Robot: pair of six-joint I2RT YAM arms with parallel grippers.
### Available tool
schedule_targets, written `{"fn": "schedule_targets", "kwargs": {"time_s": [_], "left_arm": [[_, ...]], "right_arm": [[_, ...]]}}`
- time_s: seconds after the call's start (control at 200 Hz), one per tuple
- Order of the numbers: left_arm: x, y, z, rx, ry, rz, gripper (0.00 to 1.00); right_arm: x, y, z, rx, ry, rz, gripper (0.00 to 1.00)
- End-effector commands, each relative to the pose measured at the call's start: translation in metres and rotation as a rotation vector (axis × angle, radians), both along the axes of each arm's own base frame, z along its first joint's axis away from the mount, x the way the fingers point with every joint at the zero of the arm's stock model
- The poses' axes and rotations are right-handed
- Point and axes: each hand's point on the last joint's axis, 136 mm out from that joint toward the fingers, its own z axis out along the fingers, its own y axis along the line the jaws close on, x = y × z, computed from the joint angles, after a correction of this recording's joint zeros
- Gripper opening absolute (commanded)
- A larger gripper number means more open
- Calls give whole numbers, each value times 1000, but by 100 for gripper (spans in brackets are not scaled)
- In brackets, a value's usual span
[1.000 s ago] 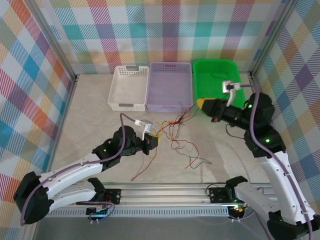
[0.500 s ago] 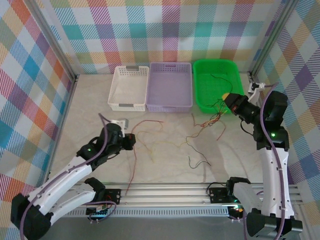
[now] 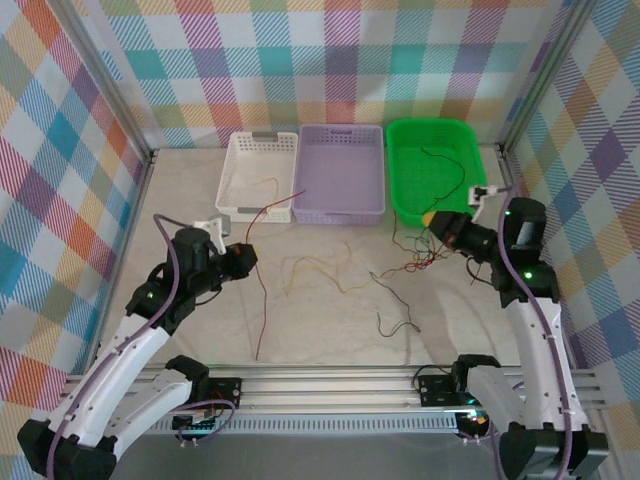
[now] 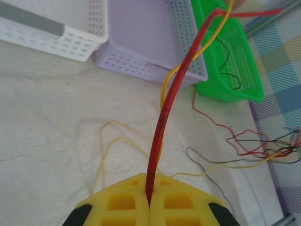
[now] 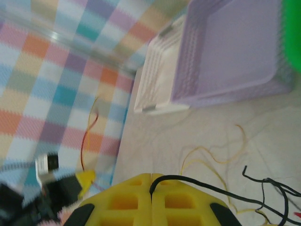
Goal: Untangle the cables
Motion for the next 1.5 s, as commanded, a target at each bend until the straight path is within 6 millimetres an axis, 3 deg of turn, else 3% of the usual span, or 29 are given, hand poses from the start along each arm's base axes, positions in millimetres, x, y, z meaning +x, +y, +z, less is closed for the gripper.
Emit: {"fn": "schedule_targets", "kwargs": {"time_s": [0.0, 0.195, 0.305, 0.39, 0.44, 0.58, 0.835, 0.985, 1.165, 1.31, 1.385, 1.495], "left_arm": [[10, -20, 45, -73, -97, -90, 0], [24, -37, 78, -72, -137, -147, 0], [26, -48, 79, -62, -128, -190, 0], [25, -56, 75, -53, -118, -217, 0], [25, -62, 71, -51, -114, -233, 0], [24, -78, 68, -58, -115, -279, 0], [28, -111, 80, -107, -146, -372, 0], [29, -118, 80, -129, -142, -388, 0], [32, -117, 80, -128, -142, -364, 0], [35, -117, 81, -138, -137, -352, 0], [35, -120, 83, -164, -131, -360, 0], [34, -121, 86, -171, -129, -360, 0]], "right_arm": [[-7, 35, -6, -71, -79, 164, 0], [0, 70, -50, -103, -15, 263, 0], [-2, 88, -69, -144, -9, 312, 3], [-1, 96, -76, -178, -8, 329, 14], [0, 98, -74, -173, -24, 333, 25], [-5, 111, -53, -159, -132, 384, 44], [-15, 137, -27, -105, -257, 475, 57], [-20, 145, -10, -50, -344, 495, 61], [-18, 143, -12, -151, -355, 465, 63], [-5, 127, -19, -277, -288, 361, 67], [-2, 122, -27, -357, -235, 335, 66], [4, 98, -51, -524, -73, 253, 67]]}}
